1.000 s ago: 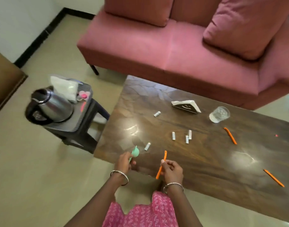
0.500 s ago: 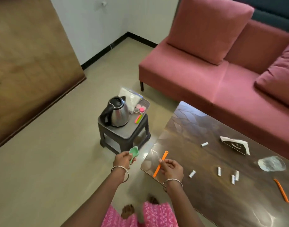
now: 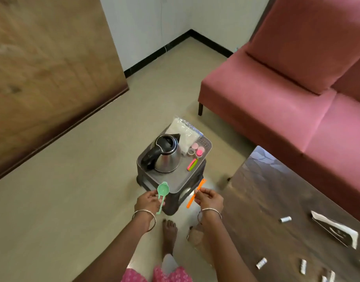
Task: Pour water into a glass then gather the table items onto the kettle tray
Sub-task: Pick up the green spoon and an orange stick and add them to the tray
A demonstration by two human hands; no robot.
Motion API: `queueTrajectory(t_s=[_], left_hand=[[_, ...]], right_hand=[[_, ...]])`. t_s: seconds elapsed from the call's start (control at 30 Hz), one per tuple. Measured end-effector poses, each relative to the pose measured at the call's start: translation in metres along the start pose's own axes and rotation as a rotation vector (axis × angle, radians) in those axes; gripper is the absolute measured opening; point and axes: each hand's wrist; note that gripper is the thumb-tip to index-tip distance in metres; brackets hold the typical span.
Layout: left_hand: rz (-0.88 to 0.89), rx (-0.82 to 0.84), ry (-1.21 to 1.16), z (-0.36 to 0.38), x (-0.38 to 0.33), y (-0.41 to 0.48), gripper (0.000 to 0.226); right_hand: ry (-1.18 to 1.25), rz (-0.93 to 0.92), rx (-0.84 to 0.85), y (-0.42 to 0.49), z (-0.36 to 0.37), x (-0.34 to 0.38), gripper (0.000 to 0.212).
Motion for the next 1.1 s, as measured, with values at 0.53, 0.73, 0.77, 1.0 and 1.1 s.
queueTrajectory(t_s=[0.53, 0.73, 0.77, 1.0, 1.1], left_hand=[[-0.130, -0.013, 0.183, 0.047, -0.024, 0.104, 0.012], [-0.169, -0.079, 0.211, 0.061, -0.025, 0.115, 0.018], [-0.159, -0.111, 0.233, 0.062, -0.025, 0.116, 0.019], [-0.132, -0.158, 0.358, 0.062, -0.020, 0.129, 0.012], [-0.131, -0.128, 0.349, 0.061, -0.014, 0.133, 0.007]], right_hand=[[-0.561, 0.162, -0.003, 0.156, 0.125, 0.026, 0.012], [-0.760, 0.120, -0.080, 0.175, 0.146, 0.018, 0.019], [-0.764, 0.117, -0.098, 0.178, 0.149, 0.017, 0.022], [-0.753, 0.141, -0.155, 0.192, 0.164, 0.009, 0.018], [-0.753, 0.139, -0.158, 0.196, 0.164, 0.006, 0.018]])
Point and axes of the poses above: each hand's wrist, its own y-axis towards the middle knuckle, its own z-axis out of the palm, x = y × z, and after that the axes turned 6 degrees about y, right-handed
